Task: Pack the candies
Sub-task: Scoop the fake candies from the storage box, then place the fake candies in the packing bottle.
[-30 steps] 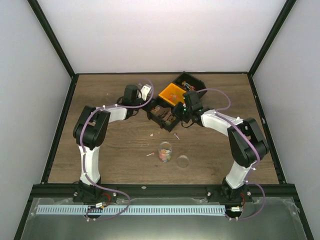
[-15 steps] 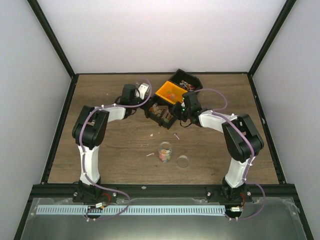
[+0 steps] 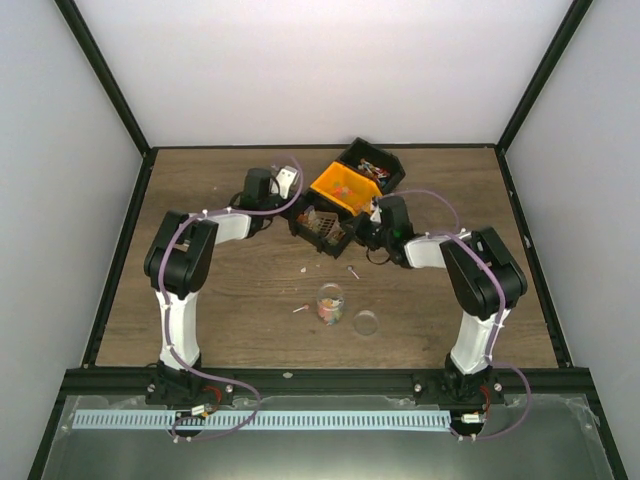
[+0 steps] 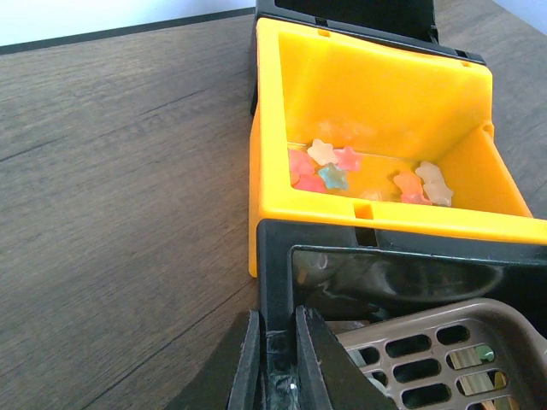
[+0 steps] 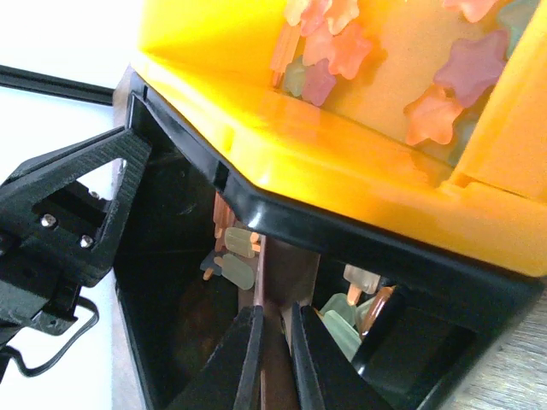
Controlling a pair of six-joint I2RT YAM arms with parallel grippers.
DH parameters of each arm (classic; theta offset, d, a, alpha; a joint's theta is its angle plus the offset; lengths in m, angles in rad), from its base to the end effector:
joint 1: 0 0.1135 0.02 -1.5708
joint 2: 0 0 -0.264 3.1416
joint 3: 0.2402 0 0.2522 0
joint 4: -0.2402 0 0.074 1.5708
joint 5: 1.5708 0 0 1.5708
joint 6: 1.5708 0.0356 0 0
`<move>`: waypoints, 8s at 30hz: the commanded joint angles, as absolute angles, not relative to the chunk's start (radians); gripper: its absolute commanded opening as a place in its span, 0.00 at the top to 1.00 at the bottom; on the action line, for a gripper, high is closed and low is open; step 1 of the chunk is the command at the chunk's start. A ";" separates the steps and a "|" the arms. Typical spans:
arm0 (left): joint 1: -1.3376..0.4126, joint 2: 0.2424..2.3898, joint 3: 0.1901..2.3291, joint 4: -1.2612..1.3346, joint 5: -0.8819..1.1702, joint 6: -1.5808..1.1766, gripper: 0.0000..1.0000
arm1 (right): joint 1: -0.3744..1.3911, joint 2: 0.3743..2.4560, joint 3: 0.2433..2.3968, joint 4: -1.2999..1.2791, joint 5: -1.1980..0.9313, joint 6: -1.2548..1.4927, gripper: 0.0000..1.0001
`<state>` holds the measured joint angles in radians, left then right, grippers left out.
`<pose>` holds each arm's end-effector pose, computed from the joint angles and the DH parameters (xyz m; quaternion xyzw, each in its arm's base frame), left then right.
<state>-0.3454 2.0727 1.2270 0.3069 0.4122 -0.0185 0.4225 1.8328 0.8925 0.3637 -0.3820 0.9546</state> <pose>0.4147 -0.1644 0.1467 0.2382 0.8236 -0.2625 0.4428 0.3329 0.1642 0.1476 0.1396 0.8564 0.4264 0.2555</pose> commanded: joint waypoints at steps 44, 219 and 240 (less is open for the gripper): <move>-0.417 2.122 1.159 0.195 0.453 -0.026 0.96 | 0.322 1.671 0.583 0.697 -0.605 1.072 0.99; -0.420 2.124 1.132 0.238 0.457 -0.040 0.96 | 0.435 0.722 0.772 -0.613 -0.516 0.347 0.99; -0.420 2.125 1.135 0.238 0.459 -0.041 0.96 | 0.435 0.751 0.876 -0.704 -0.490 0.295 0.99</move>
